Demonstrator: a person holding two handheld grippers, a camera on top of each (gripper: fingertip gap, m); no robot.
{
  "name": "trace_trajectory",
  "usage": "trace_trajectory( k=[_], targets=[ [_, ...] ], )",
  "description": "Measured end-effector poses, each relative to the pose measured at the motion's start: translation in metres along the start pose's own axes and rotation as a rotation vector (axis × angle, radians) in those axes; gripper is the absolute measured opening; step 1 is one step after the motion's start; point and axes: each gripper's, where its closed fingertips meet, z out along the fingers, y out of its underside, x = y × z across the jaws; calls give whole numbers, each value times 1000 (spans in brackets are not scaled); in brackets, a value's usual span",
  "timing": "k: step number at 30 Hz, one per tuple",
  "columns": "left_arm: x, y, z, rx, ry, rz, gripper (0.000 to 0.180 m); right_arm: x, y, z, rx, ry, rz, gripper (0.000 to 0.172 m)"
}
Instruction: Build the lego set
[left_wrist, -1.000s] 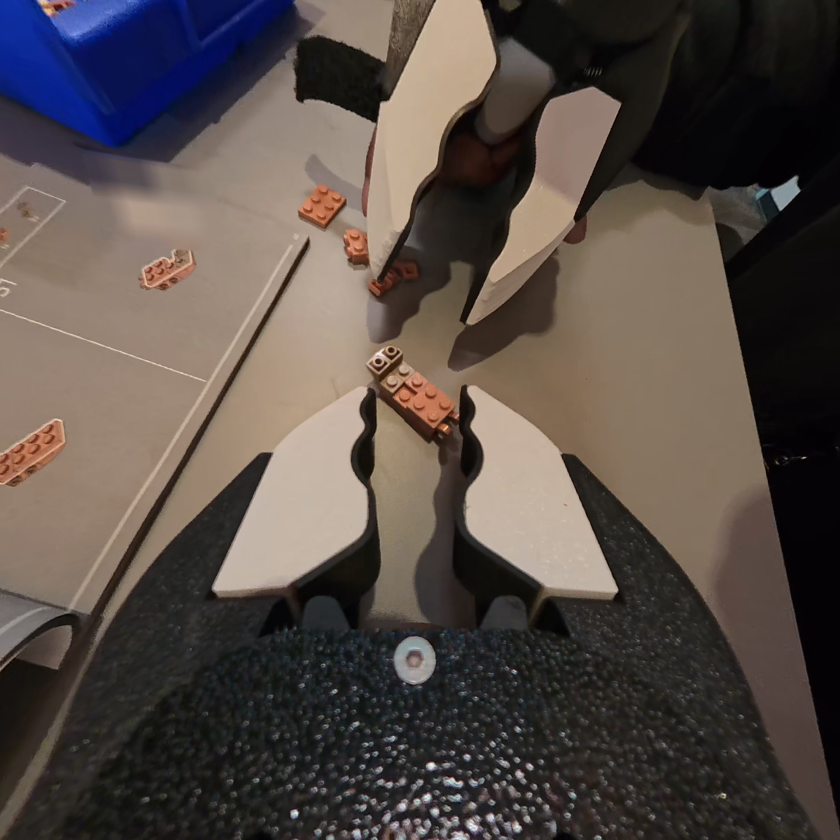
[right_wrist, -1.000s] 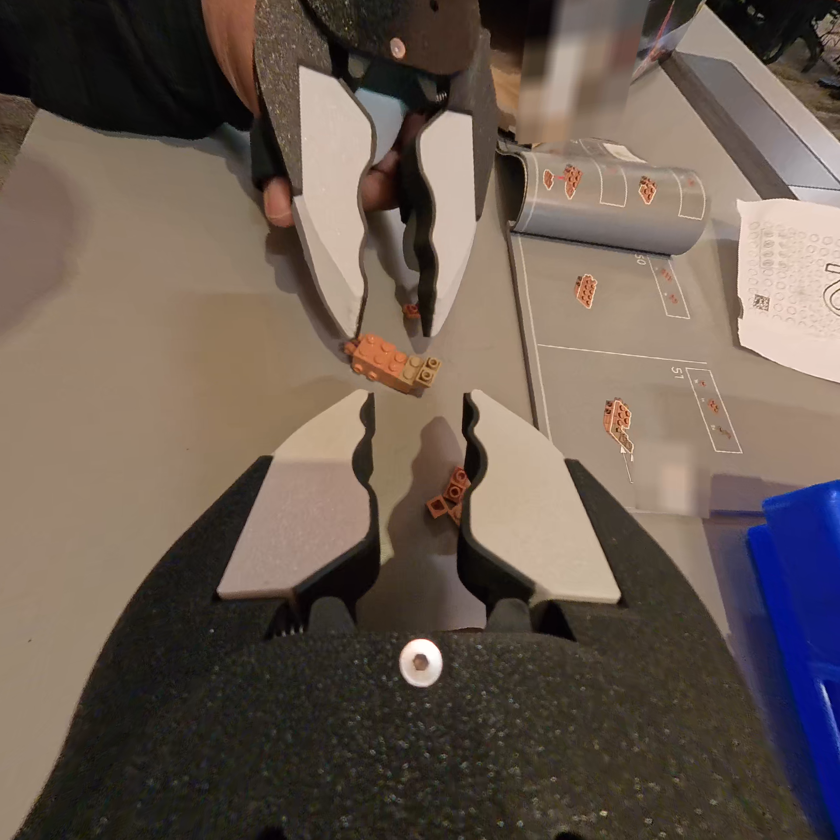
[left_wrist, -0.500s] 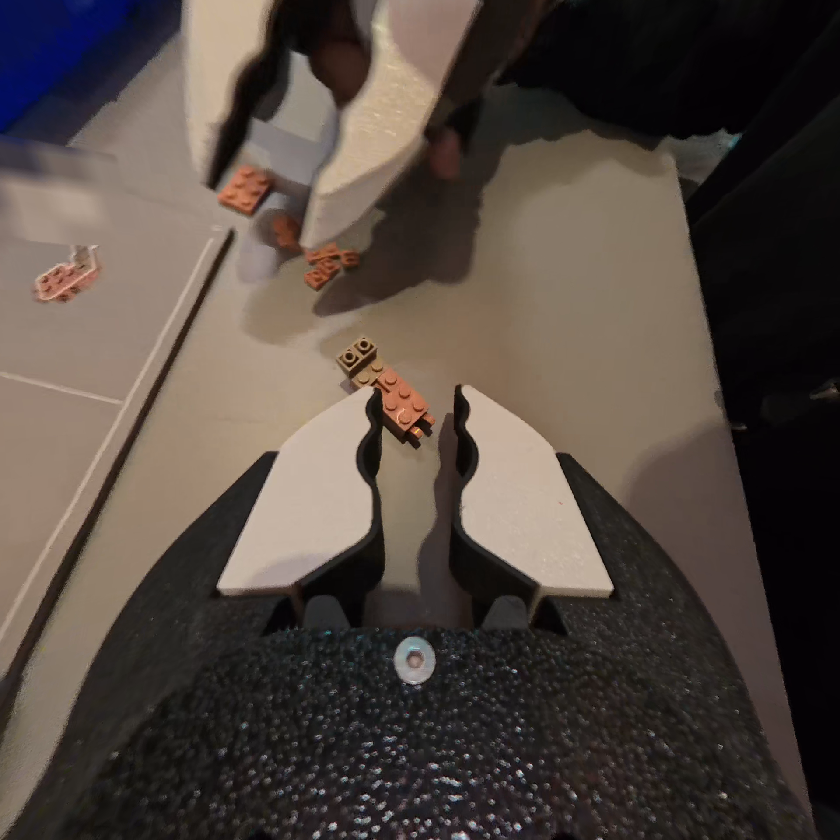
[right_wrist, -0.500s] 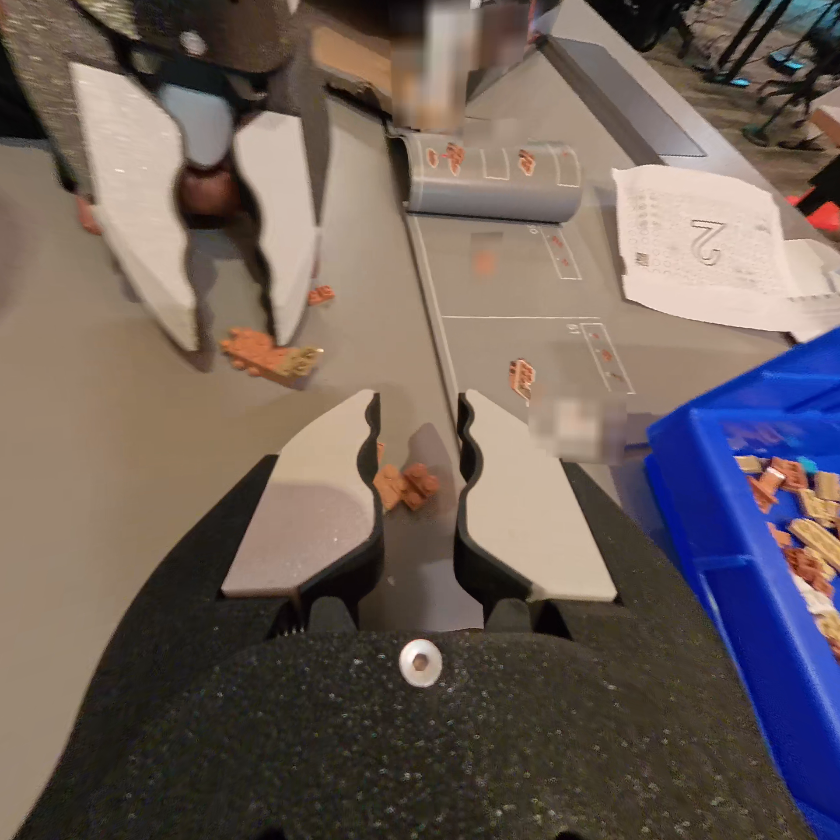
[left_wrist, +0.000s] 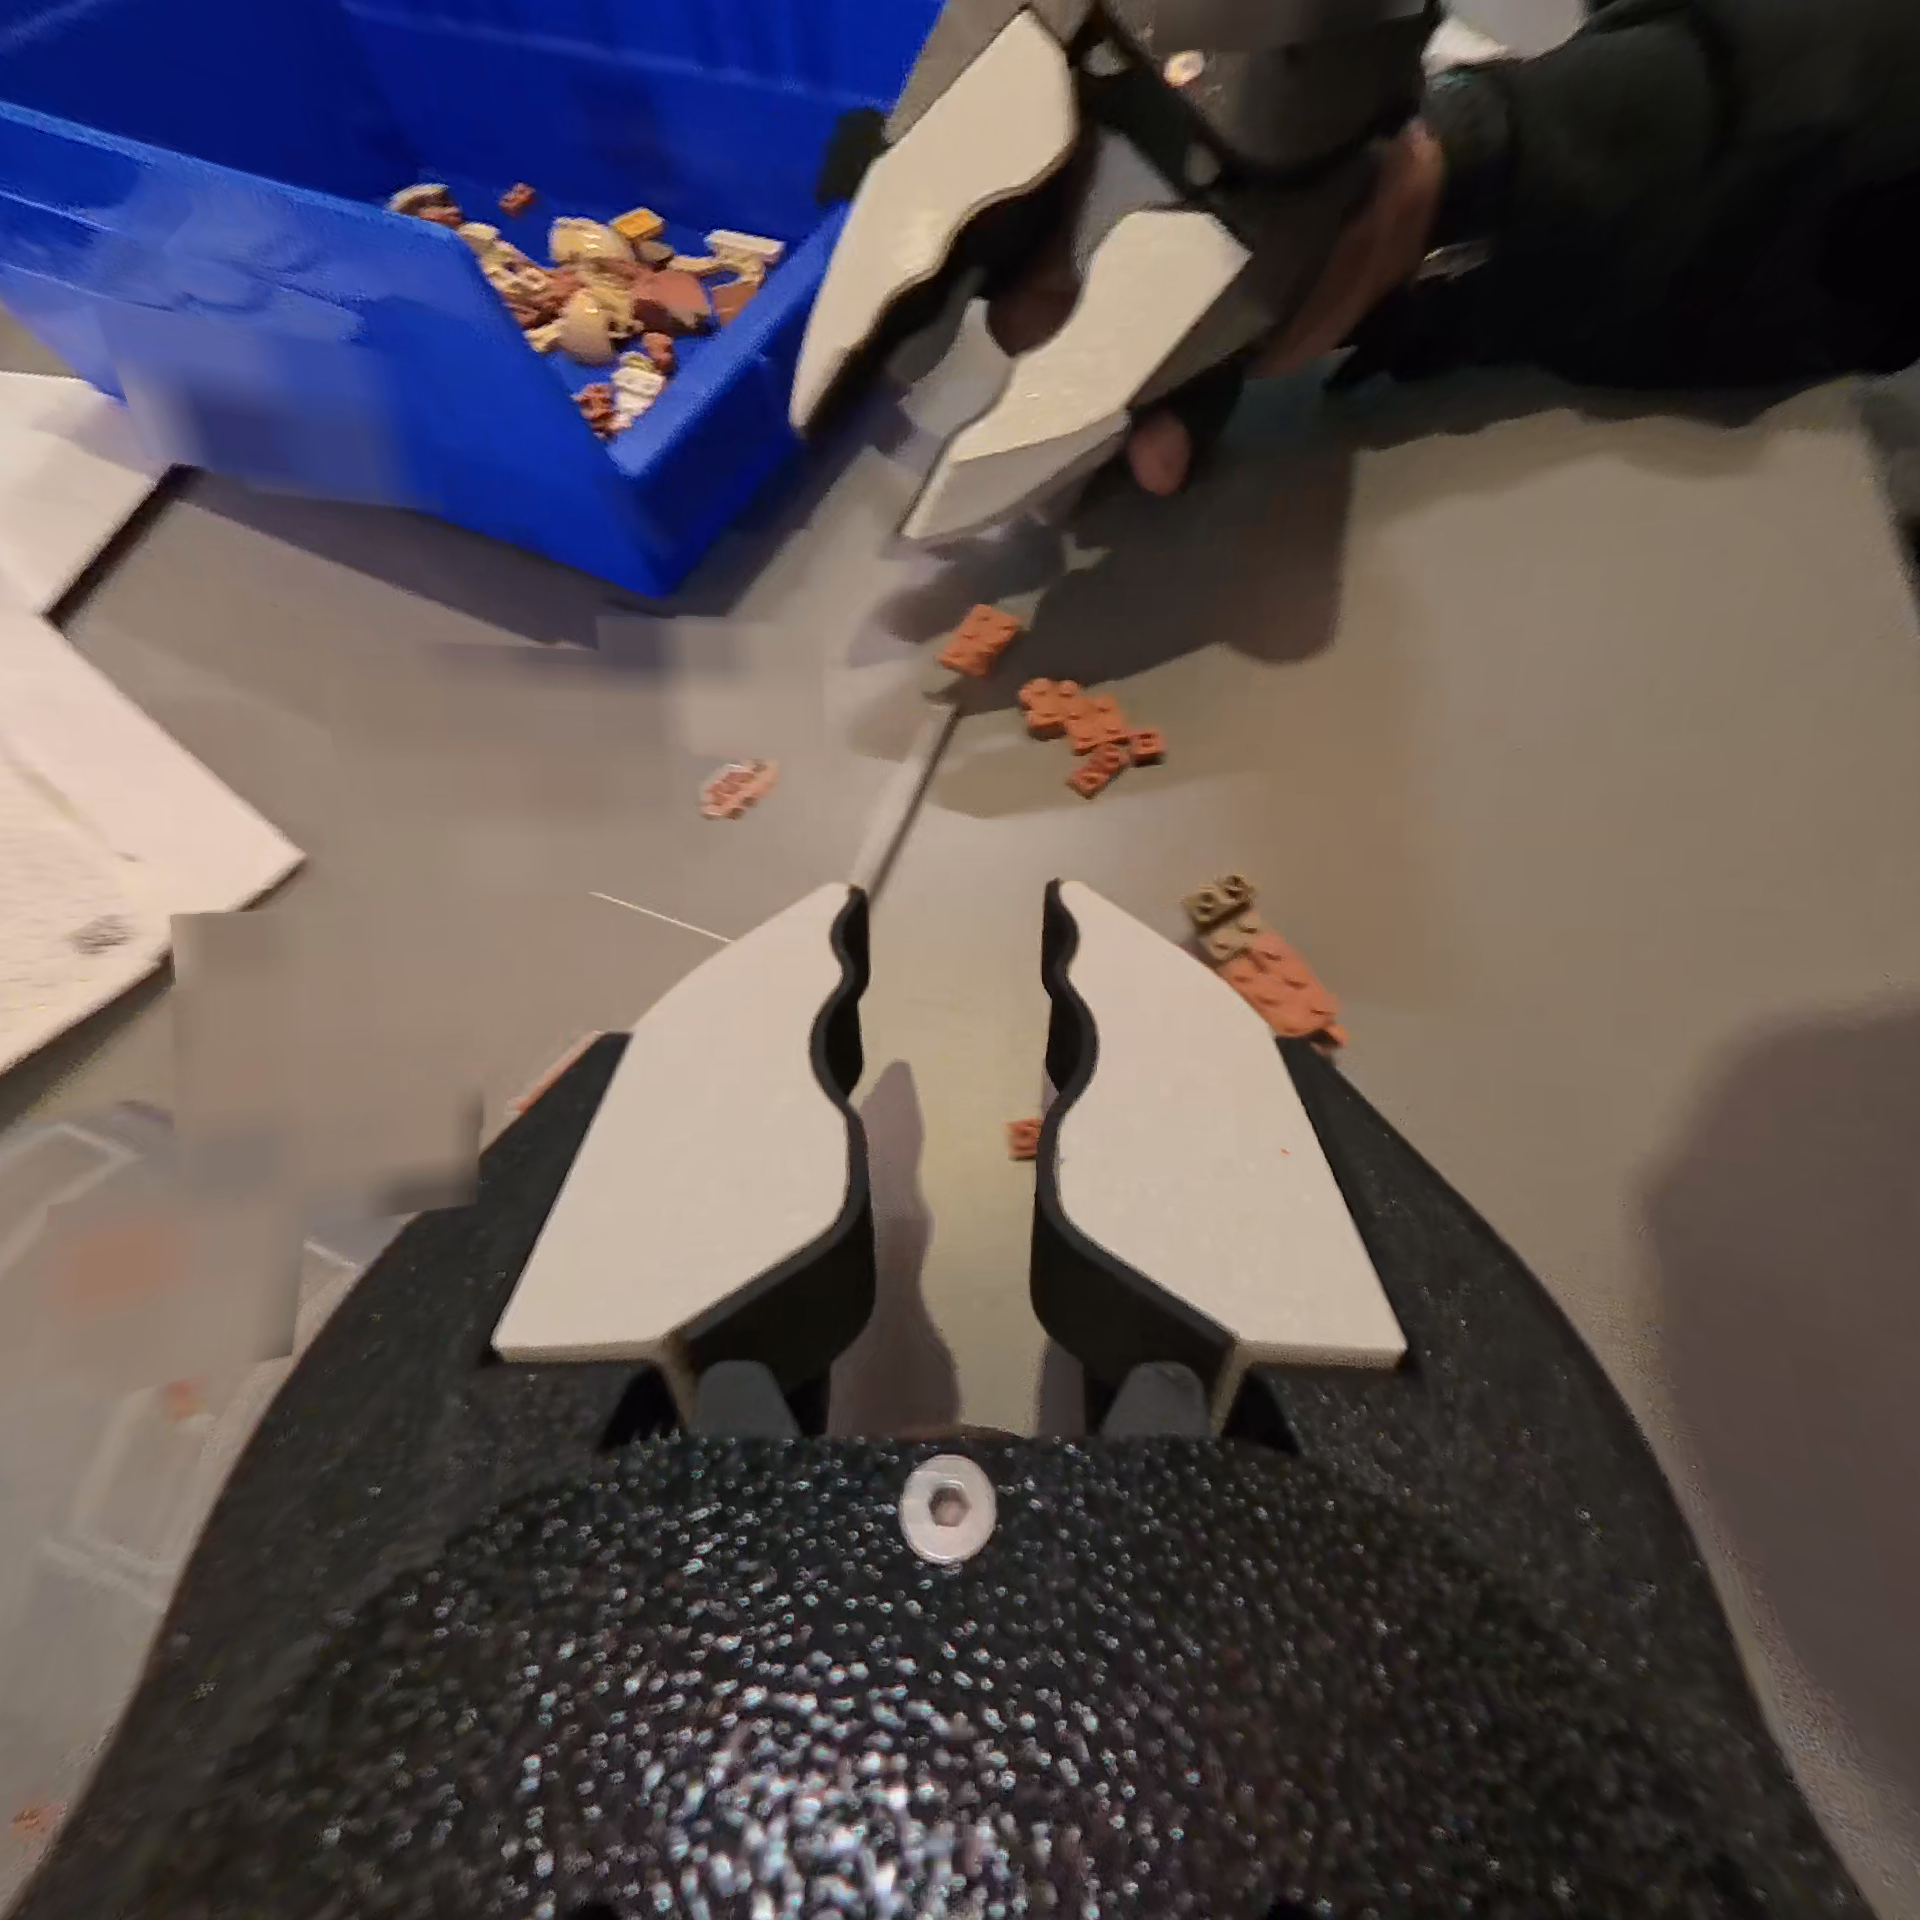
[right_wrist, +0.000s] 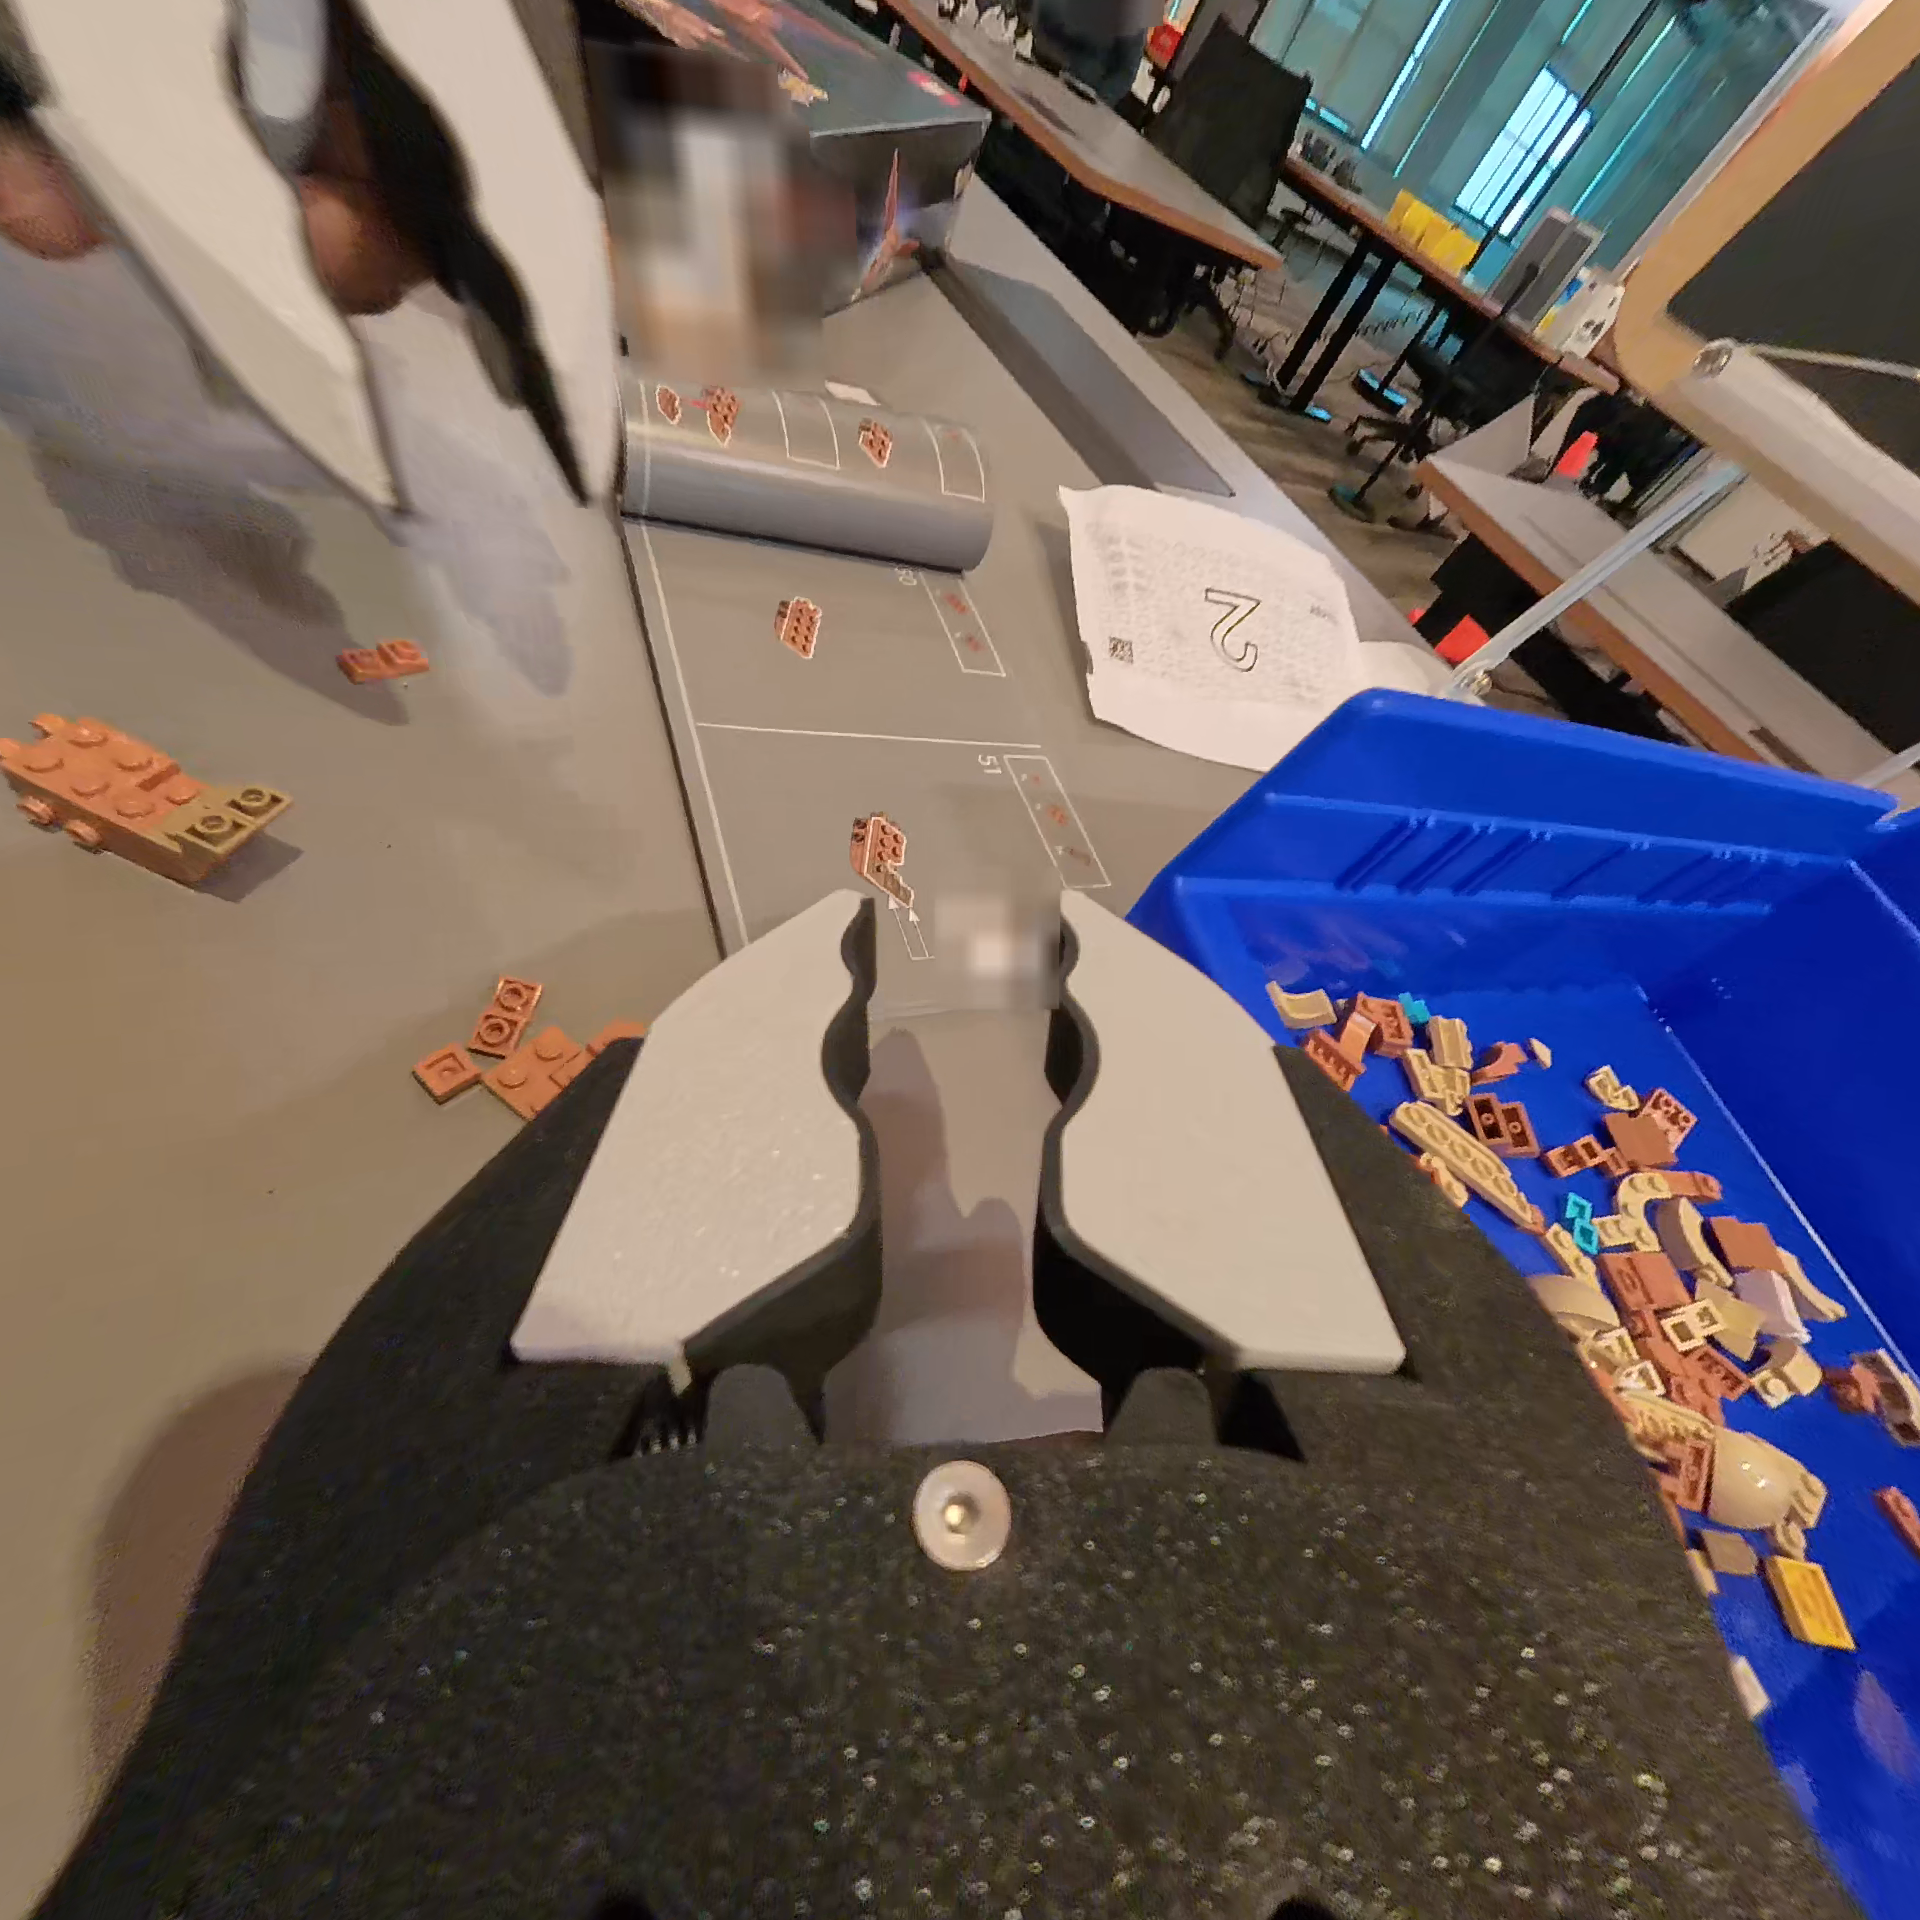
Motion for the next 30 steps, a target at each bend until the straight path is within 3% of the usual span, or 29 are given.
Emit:
trace_trajectory(
  k=[5,8,15,20,30],
  targets=[
    [-21,-23,29,-77,-50,214,31,-3,-8,-2,73,-33,-39,29],
    [-14,-33,61,-77,33,333,32,-5,-11,-9,117,-52,-59,27],
    [-17,-26,84,-161,121,357,33,-1,-9,-26,150,-44,-42,23],
    [-21,-5,94,-240,103,390,35,-9,-5,-23,114,-56,-95,23],
    [-22,1,96,-222,118,337,36,-22,4,-16,46,-81,-195,23]
  ],
)
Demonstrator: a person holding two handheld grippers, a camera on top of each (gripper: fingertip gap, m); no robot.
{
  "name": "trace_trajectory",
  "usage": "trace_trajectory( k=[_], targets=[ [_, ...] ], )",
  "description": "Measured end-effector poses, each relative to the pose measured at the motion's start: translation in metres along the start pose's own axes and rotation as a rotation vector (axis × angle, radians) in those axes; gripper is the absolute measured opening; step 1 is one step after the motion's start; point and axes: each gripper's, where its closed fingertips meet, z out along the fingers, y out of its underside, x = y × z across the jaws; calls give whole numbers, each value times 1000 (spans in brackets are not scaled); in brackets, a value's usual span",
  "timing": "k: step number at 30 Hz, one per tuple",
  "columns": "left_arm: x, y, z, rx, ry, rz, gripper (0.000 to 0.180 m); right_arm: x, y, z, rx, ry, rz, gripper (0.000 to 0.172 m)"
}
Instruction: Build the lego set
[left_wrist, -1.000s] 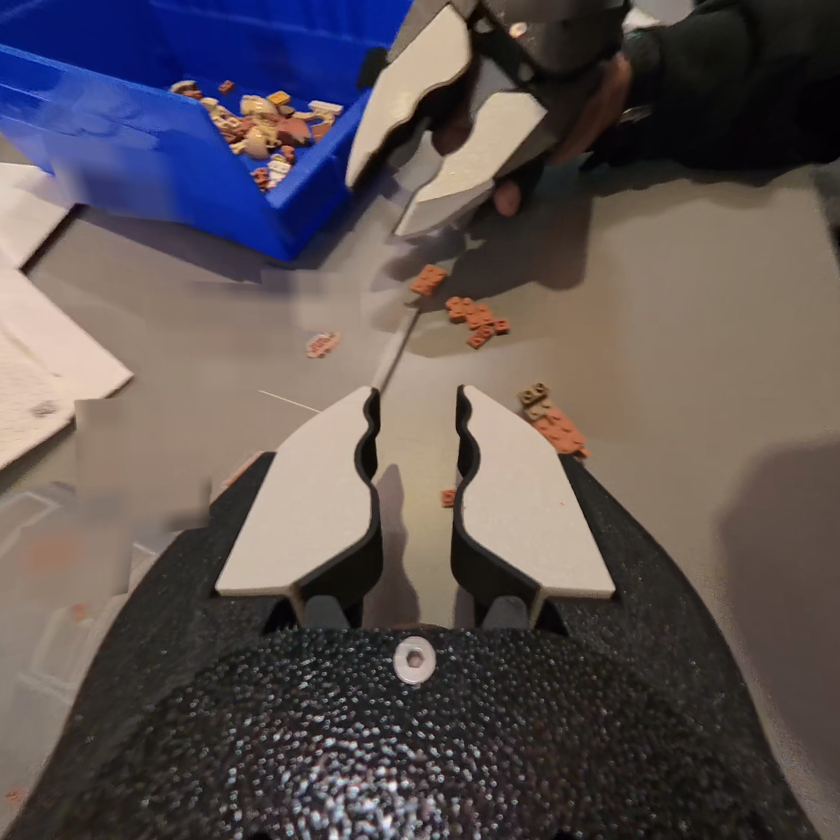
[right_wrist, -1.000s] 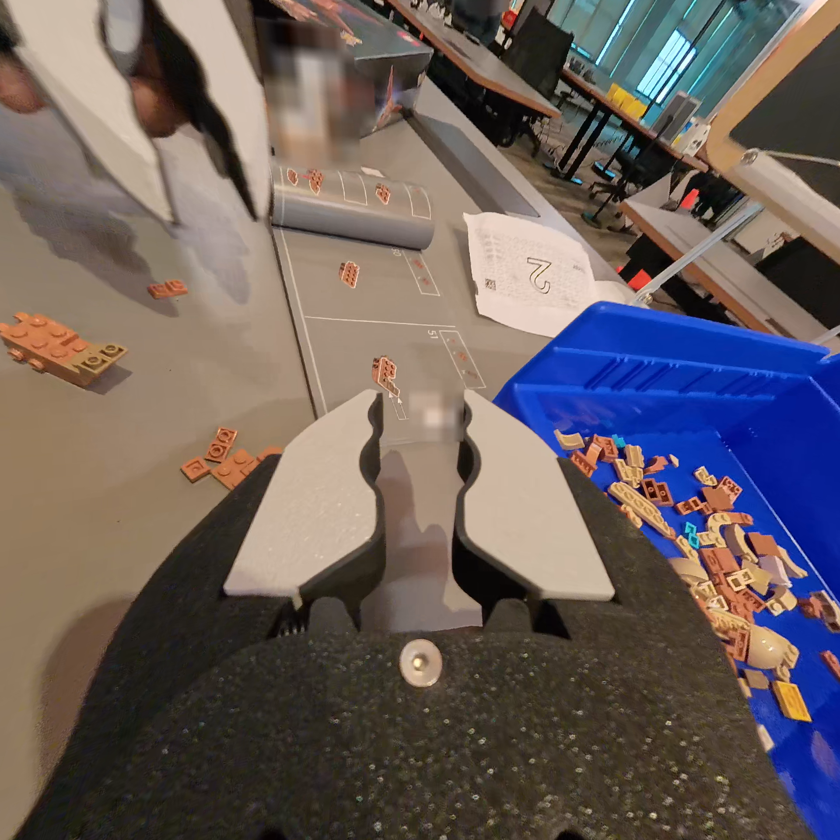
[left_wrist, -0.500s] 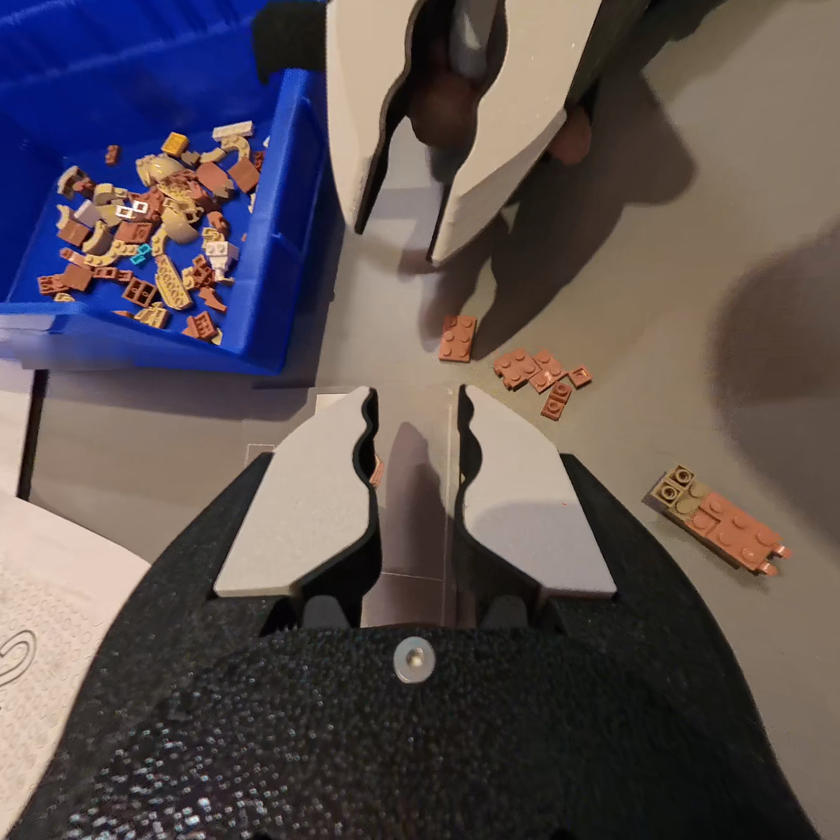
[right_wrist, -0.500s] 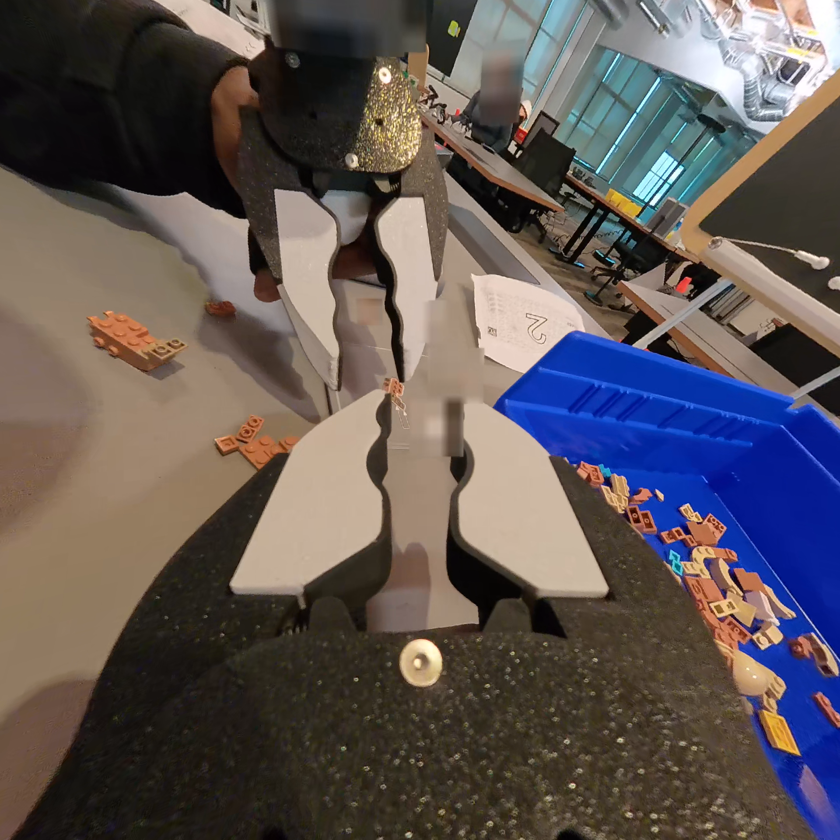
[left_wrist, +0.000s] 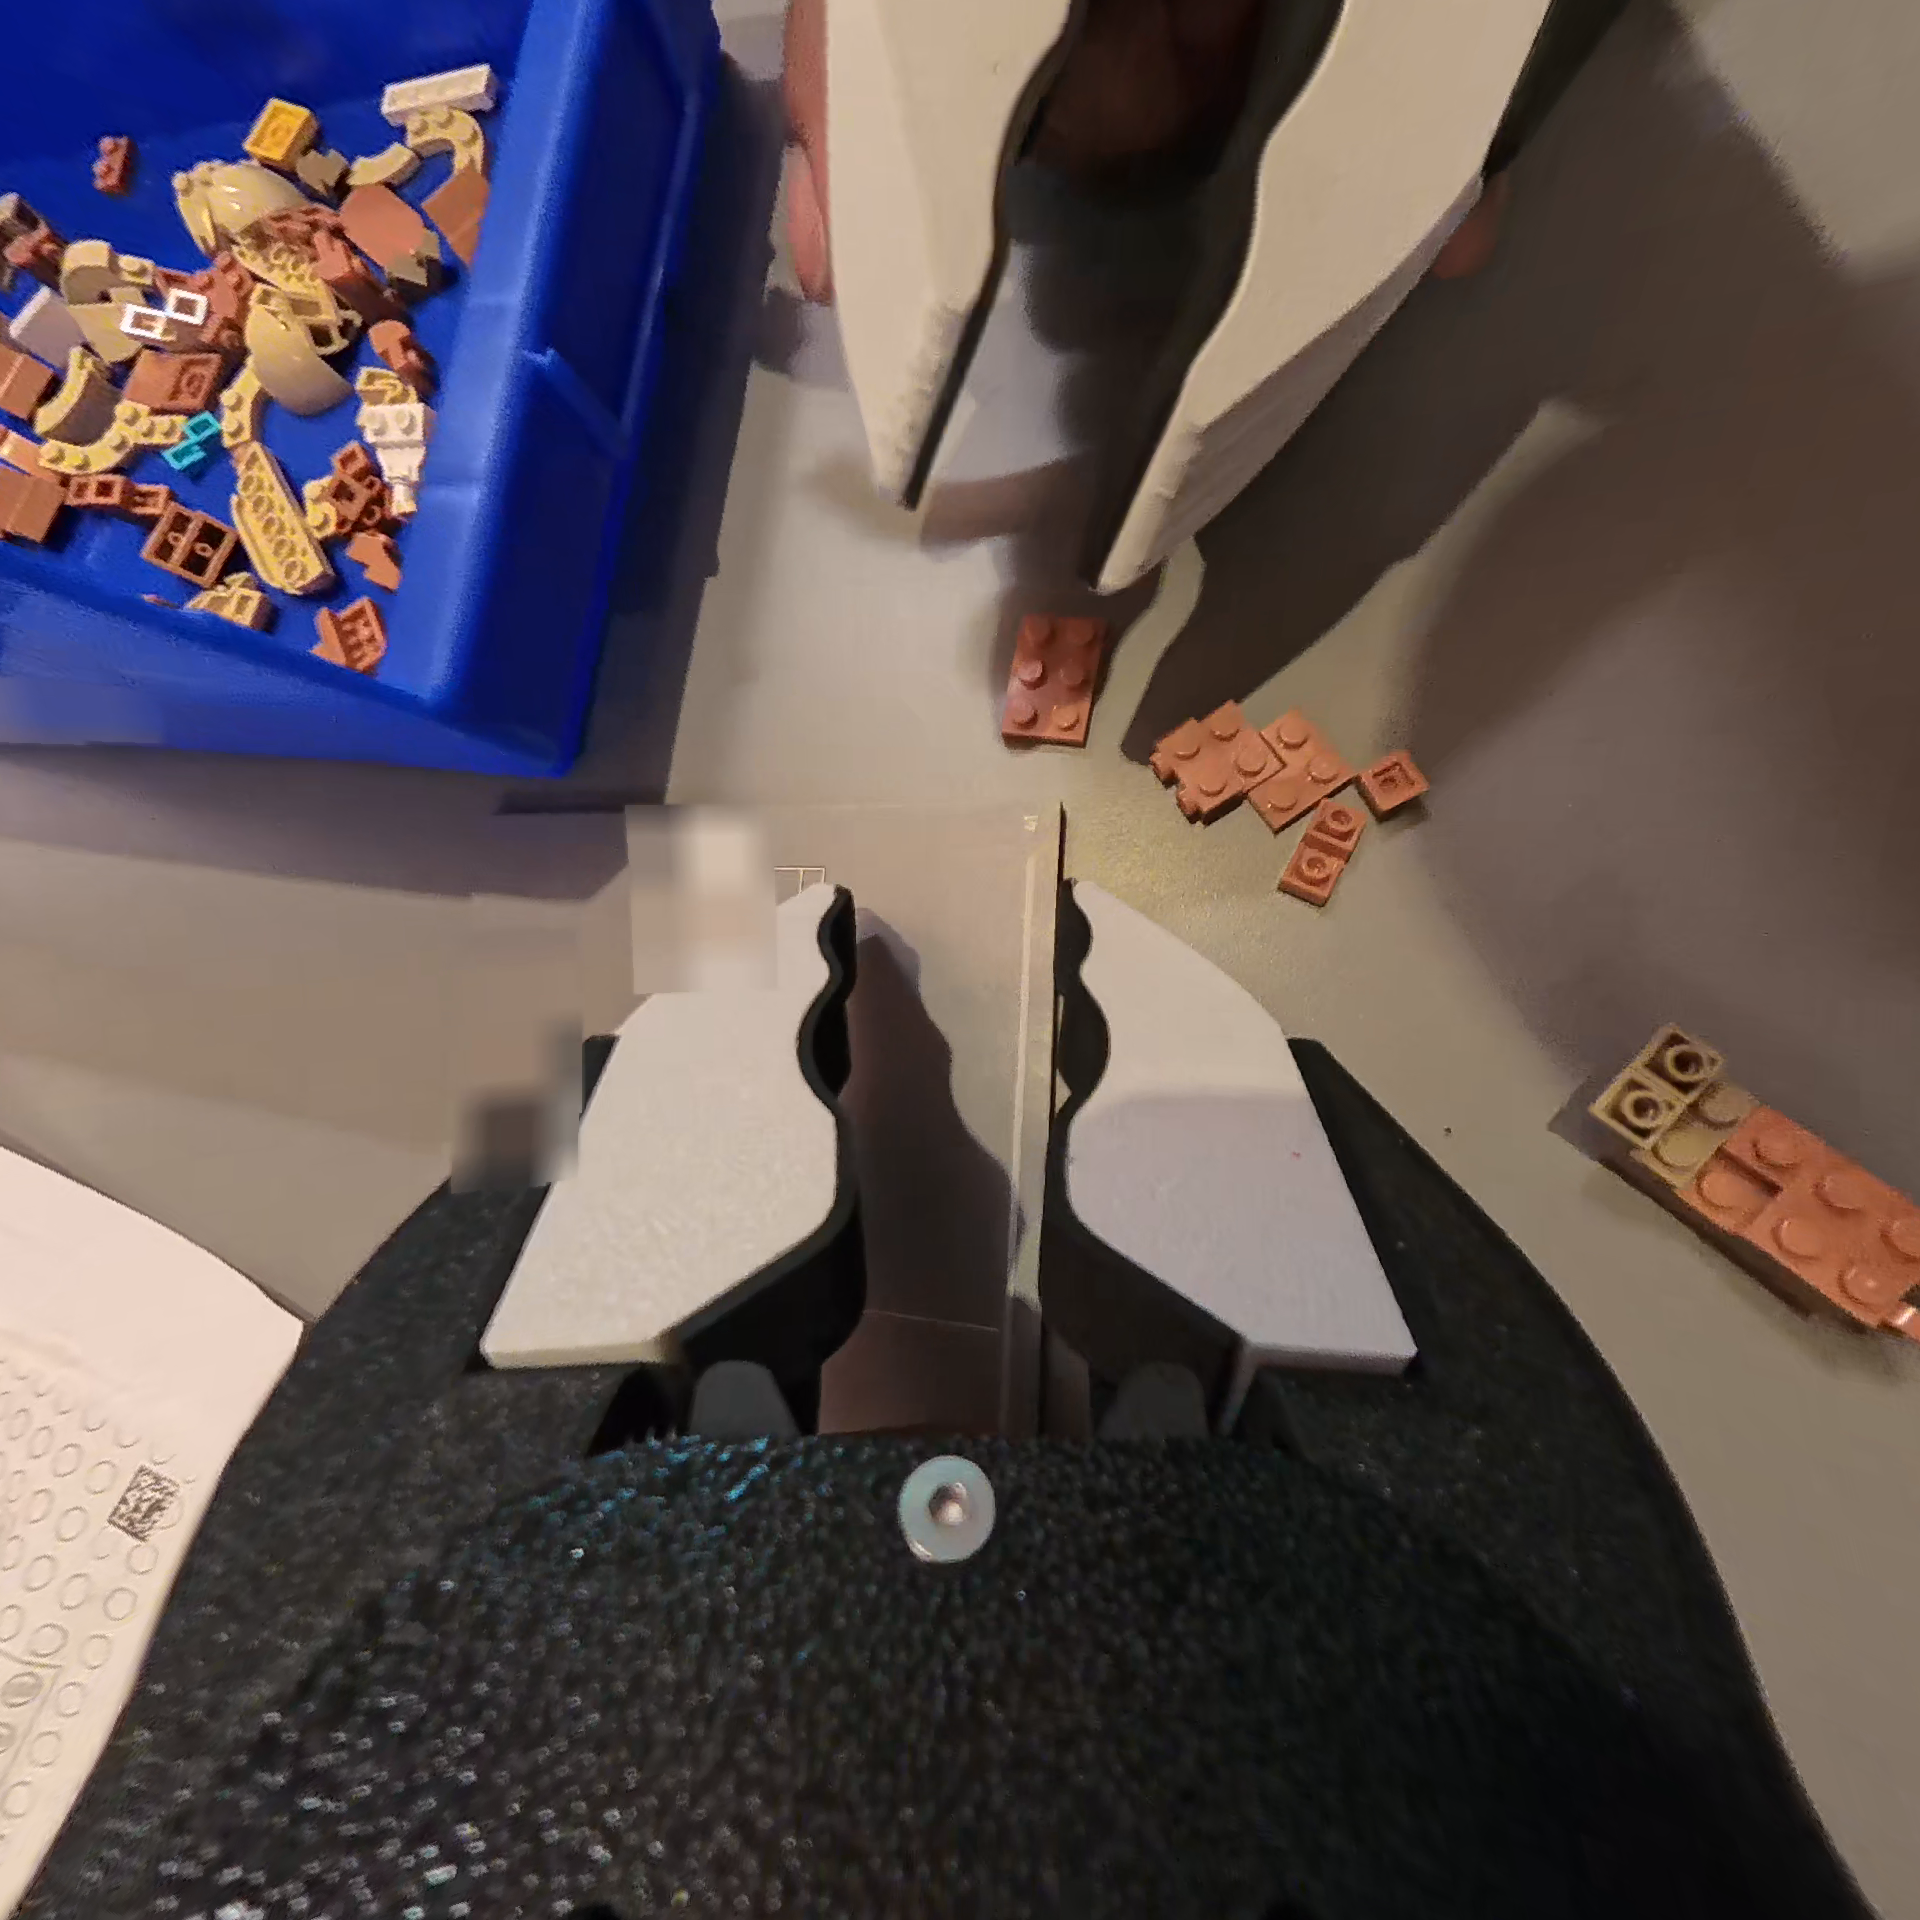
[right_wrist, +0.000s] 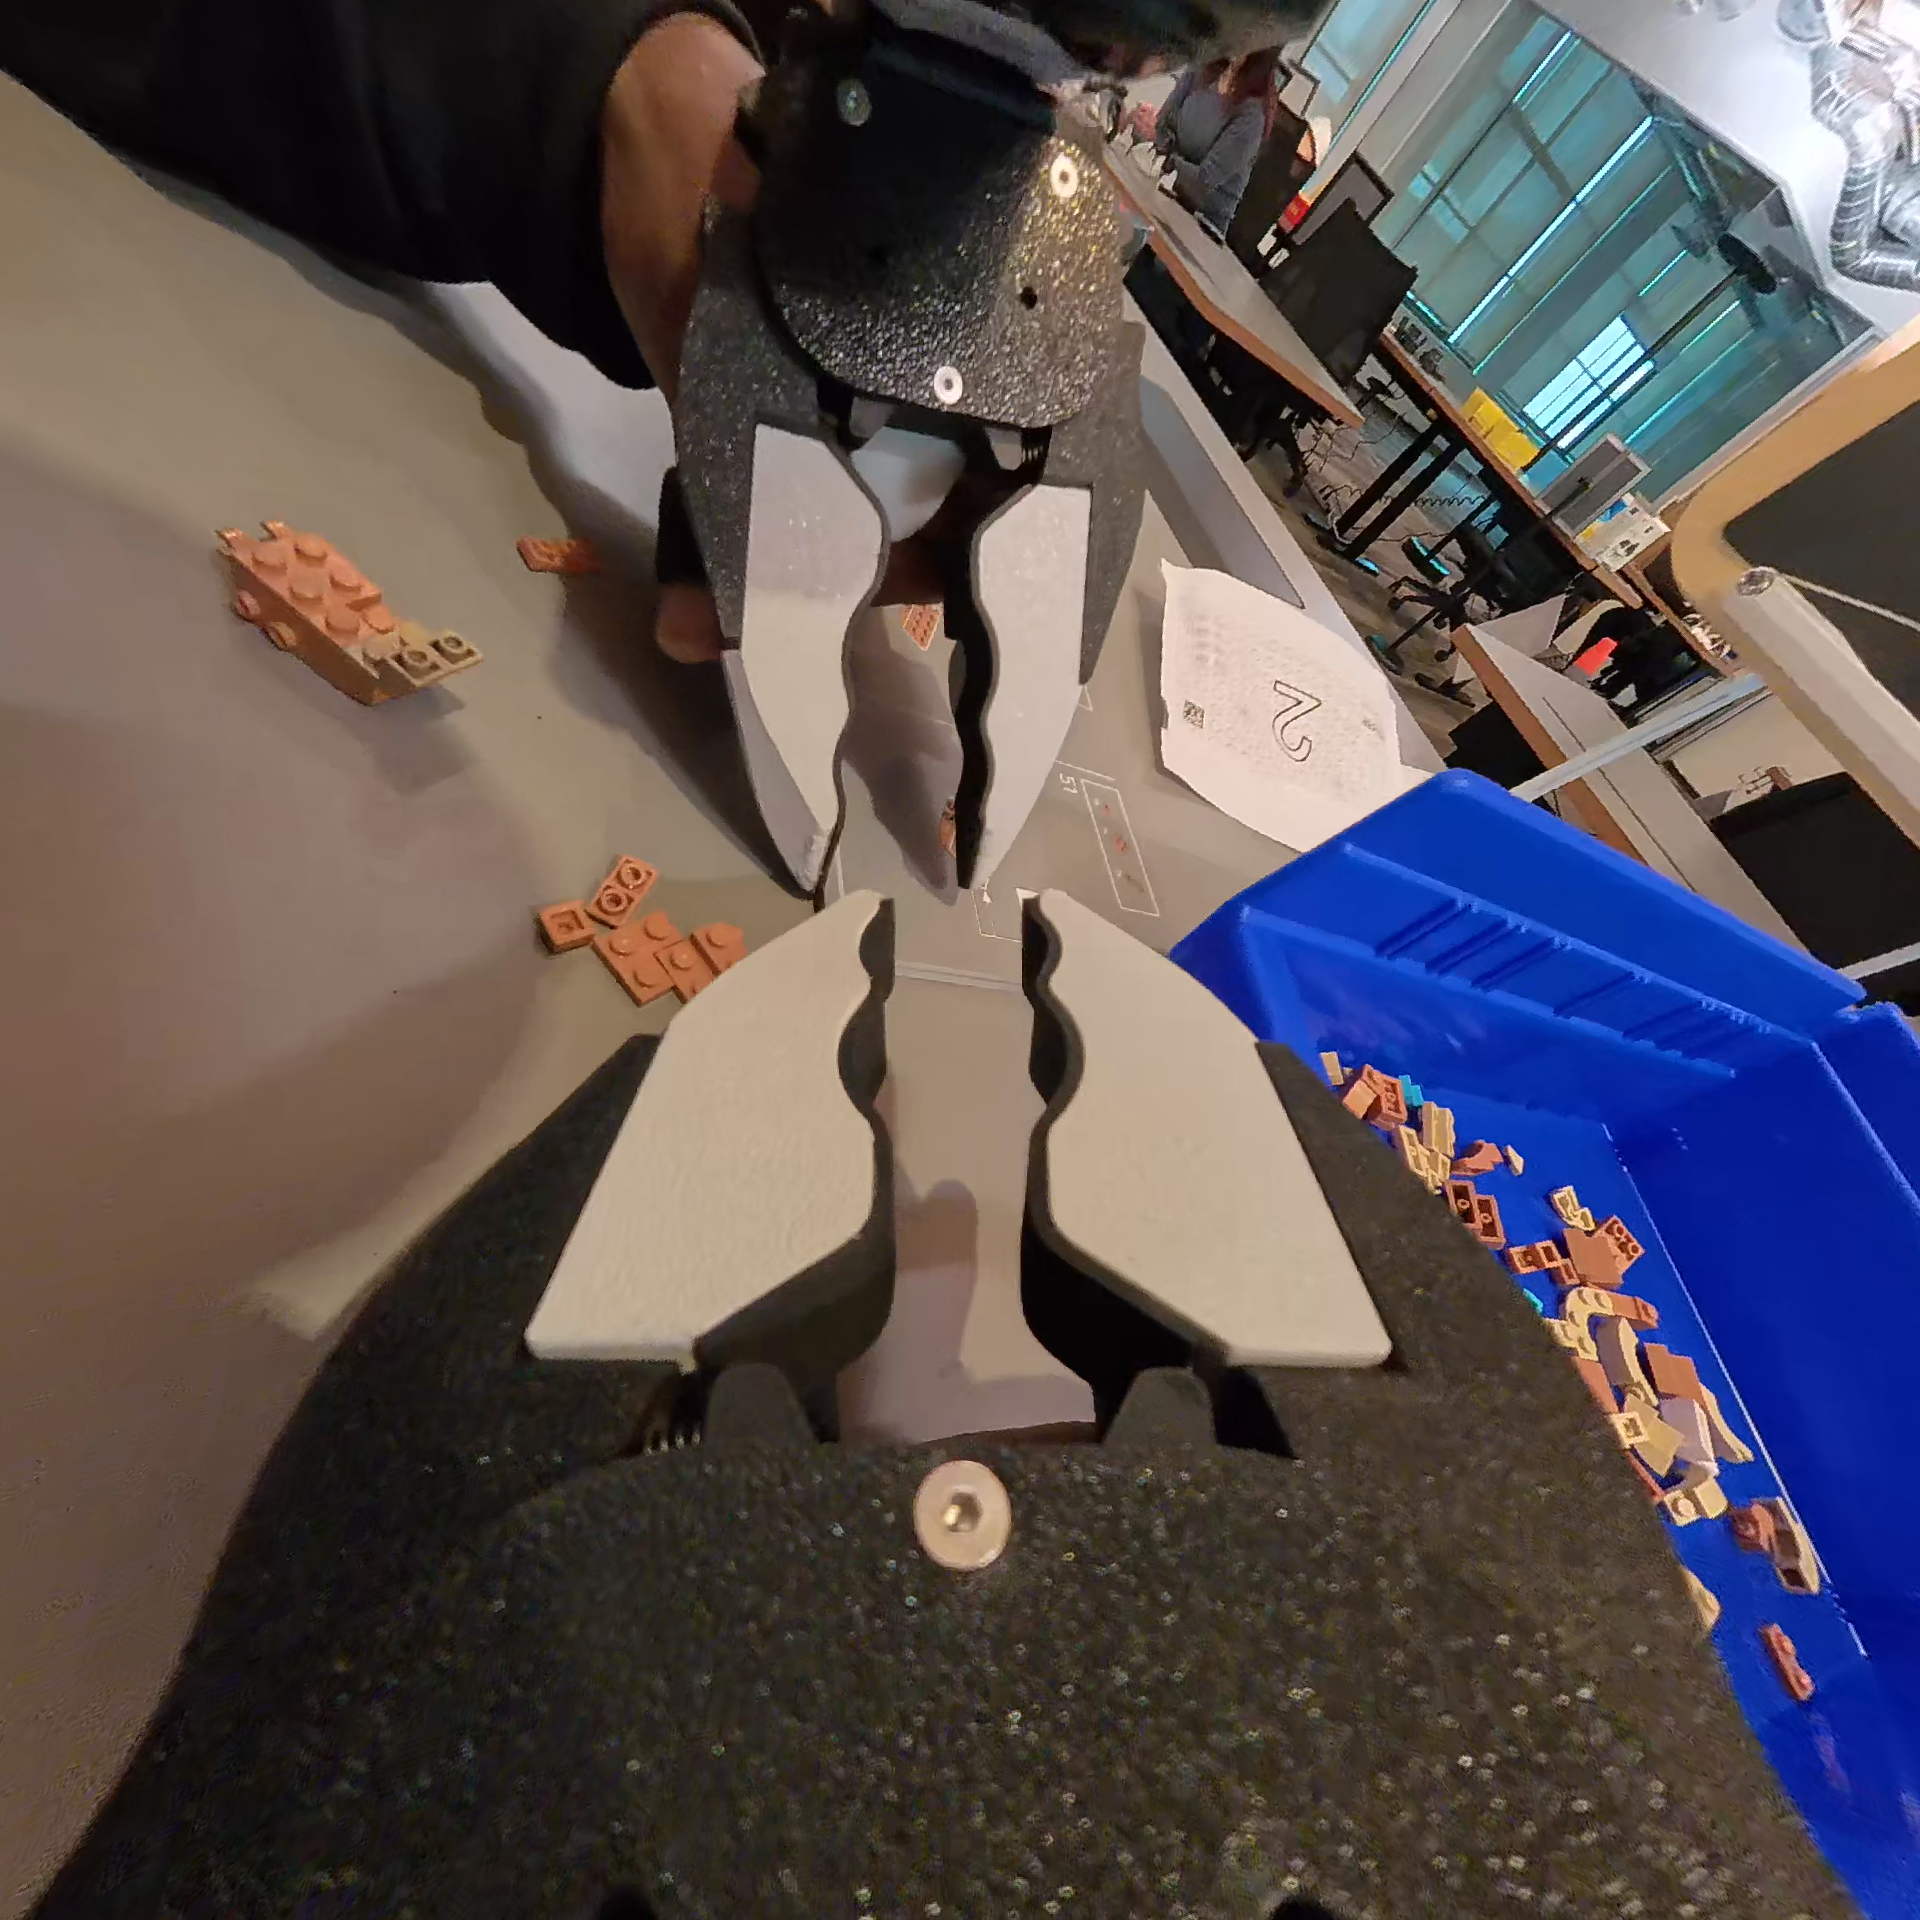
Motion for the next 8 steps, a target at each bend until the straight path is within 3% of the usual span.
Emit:
trace_trajectory(
  k=[8],
  targets=[
    [-1,-2,-2,15,6,-27,36,-5,3,3,-24,-13,-38,23]
  ],
)
